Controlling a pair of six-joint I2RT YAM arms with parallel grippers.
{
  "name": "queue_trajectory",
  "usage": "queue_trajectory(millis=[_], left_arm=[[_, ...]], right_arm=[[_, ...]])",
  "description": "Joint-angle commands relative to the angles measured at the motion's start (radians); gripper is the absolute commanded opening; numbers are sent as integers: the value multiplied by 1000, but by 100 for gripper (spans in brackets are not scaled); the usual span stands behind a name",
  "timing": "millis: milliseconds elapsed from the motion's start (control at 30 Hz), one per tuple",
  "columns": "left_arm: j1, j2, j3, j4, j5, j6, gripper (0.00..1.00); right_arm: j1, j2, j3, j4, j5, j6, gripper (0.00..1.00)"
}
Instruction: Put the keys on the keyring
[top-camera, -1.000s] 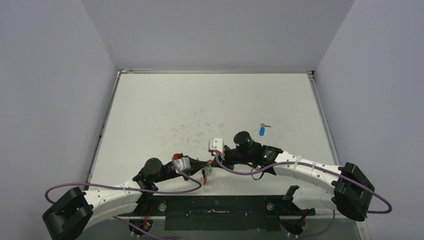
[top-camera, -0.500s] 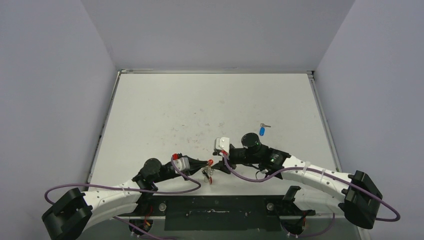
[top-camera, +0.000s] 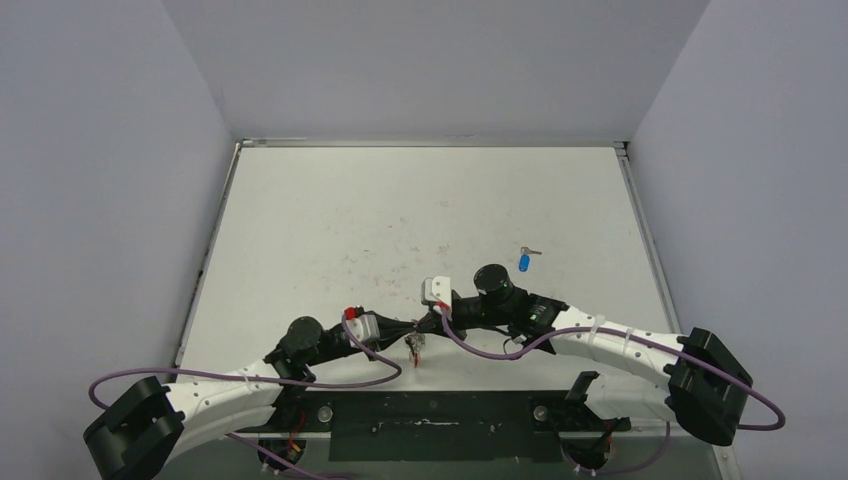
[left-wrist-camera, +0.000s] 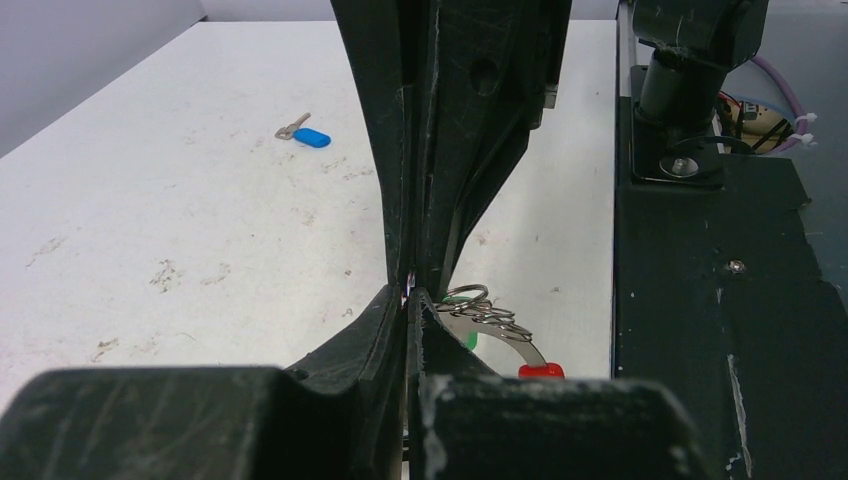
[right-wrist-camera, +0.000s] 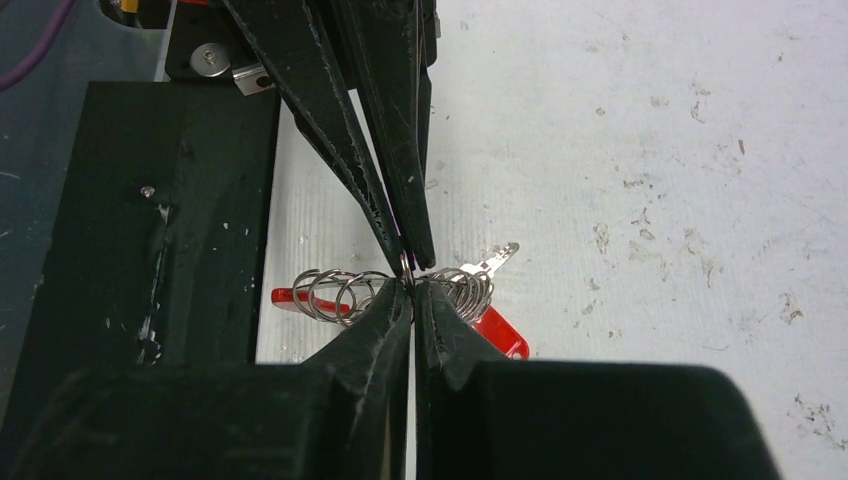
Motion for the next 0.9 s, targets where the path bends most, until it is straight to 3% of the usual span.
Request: queue_trajectory(millis=[0,200,500,600,867], left_arm=[[-4,-13,8,64,-6,-12,0],[-4,-13,8,41,-16,-5,0],[-4,-47,66,-166,-23,99,28],[-4,-56,96,-261,-38,125,29],[-4,-54,110,-270,-31,136,30]], right_arm=[[-2,-1,35,55,-42,-8,0],[-3,-28,51,-9,-18,-19,0],[6,60,272,-474,123,-73,0],[28,107,359,-593,188,-80,0],[53,221,497,-764,273,-68,0]])
